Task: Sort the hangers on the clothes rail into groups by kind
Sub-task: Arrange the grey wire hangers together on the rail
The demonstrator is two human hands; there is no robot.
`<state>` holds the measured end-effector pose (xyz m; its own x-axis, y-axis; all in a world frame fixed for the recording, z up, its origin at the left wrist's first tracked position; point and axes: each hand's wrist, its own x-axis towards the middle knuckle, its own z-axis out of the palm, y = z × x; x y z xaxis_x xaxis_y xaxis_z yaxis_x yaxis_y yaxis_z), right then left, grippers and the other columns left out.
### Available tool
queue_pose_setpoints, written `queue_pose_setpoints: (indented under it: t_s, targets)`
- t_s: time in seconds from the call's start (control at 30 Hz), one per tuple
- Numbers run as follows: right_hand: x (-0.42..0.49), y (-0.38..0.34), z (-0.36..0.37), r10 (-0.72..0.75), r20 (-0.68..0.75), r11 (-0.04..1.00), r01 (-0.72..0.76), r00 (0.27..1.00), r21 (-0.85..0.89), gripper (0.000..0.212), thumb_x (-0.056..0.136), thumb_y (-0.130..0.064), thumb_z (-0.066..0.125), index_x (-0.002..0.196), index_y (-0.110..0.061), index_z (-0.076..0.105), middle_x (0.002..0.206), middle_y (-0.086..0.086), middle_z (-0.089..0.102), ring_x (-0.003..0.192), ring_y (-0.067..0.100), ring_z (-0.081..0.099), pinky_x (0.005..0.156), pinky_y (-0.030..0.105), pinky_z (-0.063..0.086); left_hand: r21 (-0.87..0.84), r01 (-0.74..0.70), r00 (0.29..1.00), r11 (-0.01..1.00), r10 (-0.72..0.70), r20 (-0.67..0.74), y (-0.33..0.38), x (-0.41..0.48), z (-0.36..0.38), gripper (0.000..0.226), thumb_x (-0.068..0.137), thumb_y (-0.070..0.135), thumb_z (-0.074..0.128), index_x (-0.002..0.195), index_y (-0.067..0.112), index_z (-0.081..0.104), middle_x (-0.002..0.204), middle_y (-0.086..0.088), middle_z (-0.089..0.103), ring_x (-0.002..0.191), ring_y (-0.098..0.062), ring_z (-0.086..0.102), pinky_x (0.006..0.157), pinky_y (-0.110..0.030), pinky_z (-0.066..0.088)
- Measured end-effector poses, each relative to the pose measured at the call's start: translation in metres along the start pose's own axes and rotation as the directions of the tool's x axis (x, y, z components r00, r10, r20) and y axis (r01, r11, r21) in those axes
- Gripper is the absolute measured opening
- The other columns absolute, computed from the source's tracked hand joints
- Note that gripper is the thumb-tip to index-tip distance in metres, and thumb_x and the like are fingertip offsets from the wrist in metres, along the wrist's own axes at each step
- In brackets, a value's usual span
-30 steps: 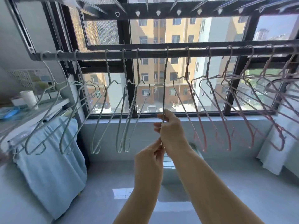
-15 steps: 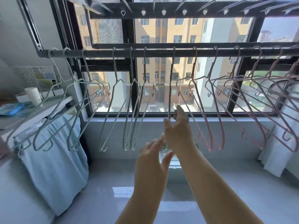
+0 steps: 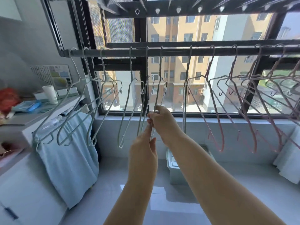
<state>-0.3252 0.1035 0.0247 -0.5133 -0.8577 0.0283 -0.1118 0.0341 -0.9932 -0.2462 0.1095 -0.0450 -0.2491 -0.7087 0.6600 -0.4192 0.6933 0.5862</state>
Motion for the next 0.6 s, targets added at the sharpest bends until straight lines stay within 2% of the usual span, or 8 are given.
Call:
queue_pose_setpoints:
  t_s: [0.07,0.13,0.23,0.3,0.37,0.43,0.6]
  targets:
    - [0.002,0.003,0.000,-0.004,-0.031,0.996,0.007,1.000,0.090,0.039,0.093,-0.002,0.037,0.132,-0.006,0.040,0.077,0.002,0.050,0.063,0.010,0.046,0.059,0.022,0.041,-0.032,0.004,1.000,0.999,-0.003,0.016,0.000,0.001,0.000,0.041,0.087,0.011,0.055,0.128,0.019,0.052,0.093,0.000,0.071,0.074,-0.003,0.056,0.068,0.007,0.032]
    - [0.002,0.006,-0.002,-0.011,-0.061,0.990,0.020,0.998,0.138,0.035,0.093,0.000,0.033,0.125,-0.005,0.045,0.070,0.000,0.045,0.060,0.010,0.042,0.055,0.021,0.036,-0.049,-0.012,0.999,0.999,0.014,0.034,0.002,0.000,0.000,0.038,0.088,0.014,0.054,0.126,0.020,0.053,0.087,0.002,0.070,0.072,-0.004,0.059,0.065,0.007,0.033]
    - [0.003,0.009,-0.005,-0.011,-0.113,0.985,0.030,0.994,0.169,0.036,0.093,-0.003,0.032,0.124,-0.011,0.048,0.070,-0.002,0.045,0.061,0.010,0.042,0.057,0.021,0.036,-0.052,-0.004,0.997,0.999,0.008,0.073,0.007,-0.002,0.004,0.040,0.091,0.018,0.049,0.130,0.026,0.049,0.085,0.002,0.069,0.076,-0.011,0.062,0.061,-0.006,0.039]
    - [0.003,0.010,-0.008,-0.001,-0.141,0.980,0.029,0.990,0.195,0.030,0.093,-0.002,0.032,0.112,-0.010,0.053,0.068,-0.001,0.044,0.060,0.010,0.040,0.056,0.021,0.035,-0.057,-0.014,0.997,0.998,0.019,0.076,0.011,-0.002,0.007,0.041,0.091,0.018,0.048,0.131,0.027,0.047,0.081,0.002,0.069,0.071,-0.011,0.061,0.061,-0.012,0.039]
    - [0.004,0.010,-0.013,0.002,-0.153,0.978,0.030,0.988,0.205,0.028,0.093,-0.001,0.032,0.102,-0.016,0.054,0.066,0.000,0.043,0.058,0.009,0.040,0.054,0.019,0.035,-0.085,-0.027,0.997,0.996,0.034,0.075,0.015,-0.002,0.009,0.041,0.091,0.016,0.049,0.130,0.025,0.048,0.074,0.003,0.067,0.062,-0.008,0.057,0.060,-0.012,0.039]
    - [0.003,0.011,-0.017,-0.008,-0.149,0.976,0.040,0.989,0.215,0.032,0.093,0.000,0.032,0.109,-0.022,0.049,0.065,-0.001,0.043,0.057,0.008,0.039,0.052,0.017,0.035,-0.101,-0.020,0.996,0.995,0.028,0.081,0.018,-0.003,0.011,0.040,0.090,0.015,0.050,0.129,0.025,0.050,0.068,0.008,0.061,0.054,0.000,0.049,0.055,-0.006,0.037]
    - [0.001,0.013,-0.021,-0.008,-0.150,0.978,0.038,0.989,0.203,0.040,0.094,-0.002,0.032,0.132,-0.011,0.043,0.064,-0.002,0.042,0.057,0.008,0.039,0.051,0.017,0.035,-0.096,-0.036,0.994,0.995,0.046,0.098,0.024,-0.003,0.009,0.038,0.089,0.014,0.053,0.127,0.022,0.053,0.060,0.010,0.055,0.044,0.003,0.039,0.052,-0.001,0.033]
